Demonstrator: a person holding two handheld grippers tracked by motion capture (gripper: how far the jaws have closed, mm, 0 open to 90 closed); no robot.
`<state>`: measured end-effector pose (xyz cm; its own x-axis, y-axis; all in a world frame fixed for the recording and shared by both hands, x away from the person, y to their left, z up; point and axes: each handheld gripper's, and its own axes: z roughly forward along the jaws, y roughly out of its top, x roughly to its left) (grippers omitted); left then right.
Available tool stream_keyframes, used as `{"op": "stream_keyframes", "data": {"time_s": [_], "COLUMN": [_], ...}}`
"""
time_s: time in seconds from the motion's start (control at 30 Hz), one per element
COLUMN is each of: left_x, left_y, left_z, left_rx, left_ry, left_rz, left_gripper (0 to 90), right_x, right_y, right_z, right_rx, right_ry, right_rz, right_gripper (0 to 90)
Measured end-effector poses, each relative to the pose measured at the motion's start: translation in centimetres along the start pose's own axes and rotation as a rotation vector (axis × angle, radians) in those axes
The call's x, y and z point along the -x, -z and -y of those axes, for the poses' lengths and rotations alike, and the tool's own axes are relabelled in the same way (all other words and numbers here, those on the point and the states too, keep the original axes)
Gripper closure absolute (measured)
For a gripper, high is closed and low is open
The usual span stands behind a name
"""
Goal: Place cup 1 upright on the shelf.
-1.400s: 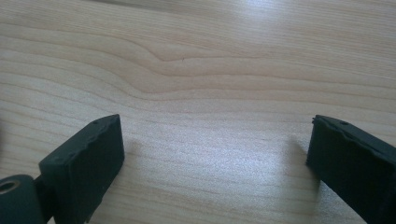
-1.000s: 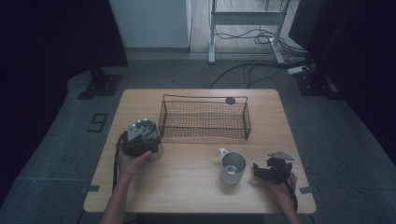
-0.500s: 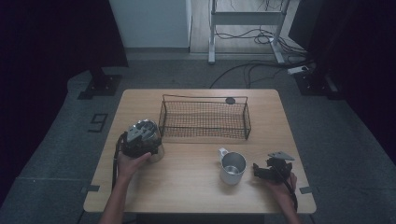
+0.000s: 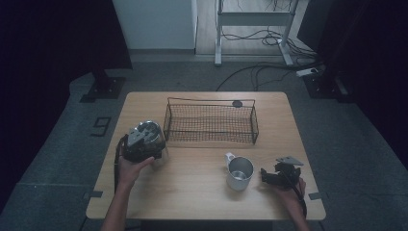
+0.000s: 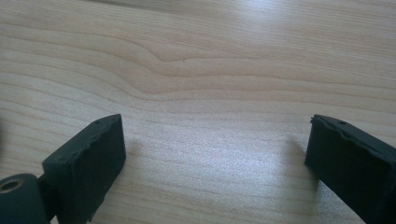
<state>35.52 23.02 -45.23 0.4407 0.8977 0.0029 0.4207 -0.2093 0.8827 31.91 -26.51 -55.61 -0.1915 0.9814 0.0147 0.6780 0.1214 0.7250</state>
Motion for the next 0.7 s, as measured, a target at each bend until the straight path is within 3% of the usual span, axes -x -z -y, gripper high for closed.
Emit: {"op": "stream_keyframes", "data": {"time_s": [0.33,0.7], "left_x": [0.6,0.8], "left_y": [1.0,1.6], "left_z": [-2.1,-3.9], "left_rx": [0.032,0.039], "left_ry": [-0.013,-0.031], "left_rz": [0.028,0.025], "left_gripper": [4.1,4.1], "right_x": [0.0,0.0], "right_y": [0.0,0.1], "right_z": [0.0,0.0], "right_rx": [0.001,0.006], "right_ry": [0.0,-0.002], "right_rz": [0.001,0.004], "right_gripper": [5.3,6.9]}}
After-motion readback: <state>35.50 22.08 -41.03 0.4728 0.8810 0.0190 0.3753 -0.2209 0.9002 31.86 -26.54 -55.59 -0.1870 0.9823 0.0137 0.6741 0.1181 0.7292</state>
